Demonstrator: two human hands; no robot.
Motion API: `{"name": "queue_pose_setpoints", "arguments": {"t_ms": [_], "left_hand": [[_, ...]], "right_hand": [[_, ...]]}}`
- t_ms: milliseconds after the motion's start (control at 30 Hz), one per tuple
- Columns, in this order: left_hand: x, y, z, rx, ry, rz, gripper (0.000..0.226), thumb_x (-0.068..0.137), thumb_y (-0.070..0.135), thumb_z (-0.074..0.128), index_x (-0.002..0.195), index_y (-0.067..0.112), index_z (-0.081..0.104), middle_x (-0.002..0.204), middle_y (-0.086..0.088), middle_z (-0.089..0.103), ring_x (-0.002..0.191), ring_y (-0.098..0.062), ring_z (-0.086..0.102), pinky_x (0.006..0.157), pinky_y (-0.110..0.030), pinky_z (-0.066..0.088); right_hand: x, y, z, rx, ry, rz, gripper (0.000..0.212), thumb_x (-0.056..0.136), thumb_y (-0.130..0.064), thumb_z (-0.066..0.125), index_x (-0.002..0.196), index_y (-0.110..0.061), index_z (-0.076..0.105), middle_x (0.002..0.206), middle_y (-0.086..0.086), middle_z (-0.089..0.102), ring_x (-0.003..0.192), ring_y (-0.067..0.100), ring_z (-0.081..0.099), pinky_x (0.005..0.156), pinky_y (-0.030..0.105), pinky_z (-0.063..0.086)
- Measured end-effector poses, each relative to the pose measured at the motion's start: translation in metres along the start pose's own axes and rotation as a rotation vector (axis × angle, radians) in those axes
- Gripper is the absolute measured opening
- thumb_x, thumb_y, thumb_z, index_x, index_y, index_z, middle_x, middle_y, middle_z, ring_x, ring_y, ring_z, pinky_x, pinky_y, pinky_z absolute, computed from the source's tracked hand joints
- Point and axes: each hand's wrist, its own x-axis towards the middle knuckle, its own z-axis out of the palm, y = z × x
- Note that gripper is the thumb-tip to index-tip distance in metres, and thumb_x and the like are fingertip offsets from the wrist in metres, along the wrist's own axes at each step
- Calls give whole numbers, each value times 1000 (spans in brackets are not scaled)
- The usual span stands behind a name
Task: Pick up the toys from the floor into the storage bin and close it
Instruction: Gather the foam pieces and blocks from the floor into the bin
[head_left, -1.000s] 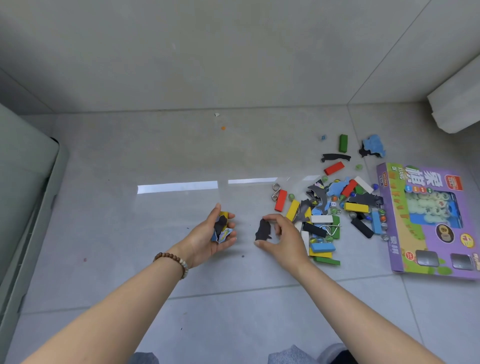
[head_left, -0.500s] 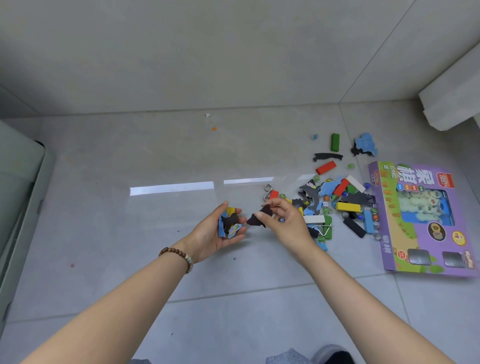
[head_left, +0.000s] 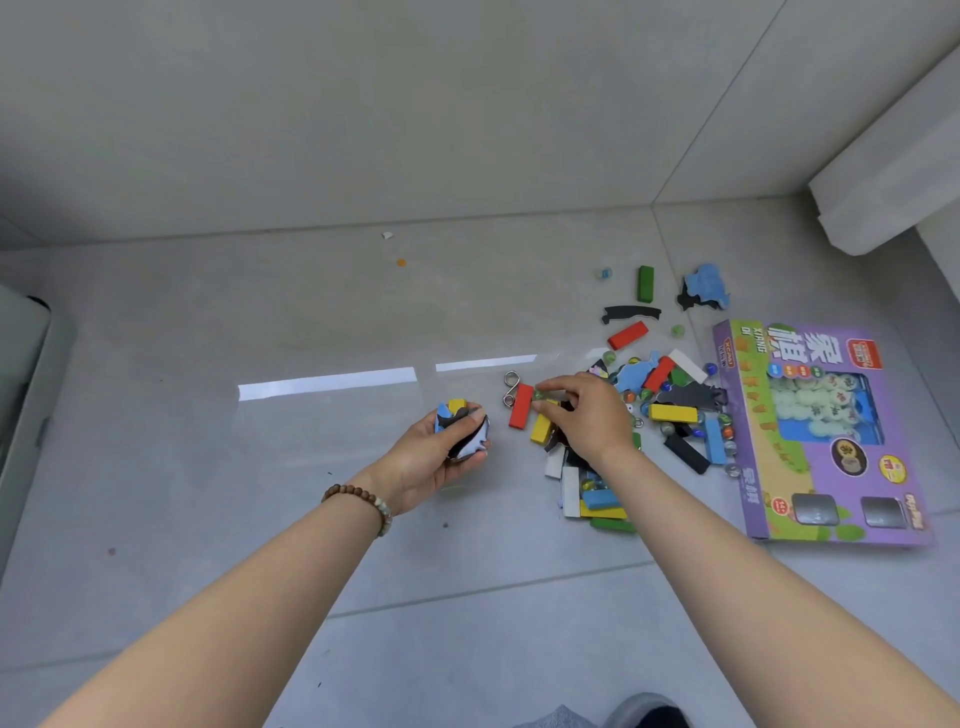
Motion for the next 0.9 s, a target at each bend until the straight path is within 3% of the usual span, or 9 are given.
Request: {"name": "queue_pose_setpoints", "arguments": {"t_ms": [133,233,300,367,433,567,700,767,900], "left_hand": [[1,1,3,0,3,13,8,90,17,61,98,14,61,88,-2,59,69,-9,62,59,-18,56],[3,3,12,37,-12,33,11,90,18,60,100,14,61,90,-2,61,71,-8,65,62,-19,57],[4,6,21,43,-37,44,14,91,19,59,103,13,60,91,-3,62,73,-9,66,65,-20,58],[6,9,31,45,-77,51,22,91,21,58,110,10,58,91,-5,63,71,-8,67,66,-20,58],[8,12,41,67,-118,51,25,92,23,57,113,9,58,93,-5,67,73,-10,68,68,-21,58],[12,13,56,52,-134,51,16,94,18,54,109,14,60,98,-3,71,79,-15,70,76,-28,58],[14,7,64,99,-84,49,13,93,16,57,105,16,61,92,-4,68,77,-14,67,69,-26,59],[14,2,66,101,-66,46,11,92,17,57,102,16,62,89,-3,68,74,-13,66,72,-26,58],[16,-2,68,91,-53,42,11,92,17,57,102,16,62,89,-3,68,71,-12,67,72,-27,58]], "right_hand": [[0,-8,-1,97,12,53,12,84,-30,69,92,-21,69,76,-8,51,68,4,46,67,25,40],[-10,-12,-19,743,44,265,11,89,-25,60,80,-18,60,69,-4,47,58,8,40,57,23,38],[-21,-5,-38,1208,35,358,16,91,-18,49,75,-14,52,67,-3,46,51,9,32,43,20,25],[-30,15,-55,1376,56,376,17,87,-15,43,72,-13,49,65,-1,47,48,9,30,39,19,19],[-34,37,-67,1282,74,381,18,89,-16,43,74,-13,52,66,0,48,49,9,33,38,18,21],[-37,63,-72,773,82,400,10,87,-18,64,95,-14,68,63,-5,49,55,9,35,40,13,30],[-39,68,-53,487,148,314,16,77,-23,76,92,-19,72,74,2,55,68,12,47,60,14,43],[-37,67,-44,373,199,320,16,76,-29,76,90,-23,71,66,-6,54,61,9,45,58,22,40],[-34,58,-34,238,258,371,14,79,-32,73,90,-26,68,60,-16,46,57,1,42,49,20,30]]}}
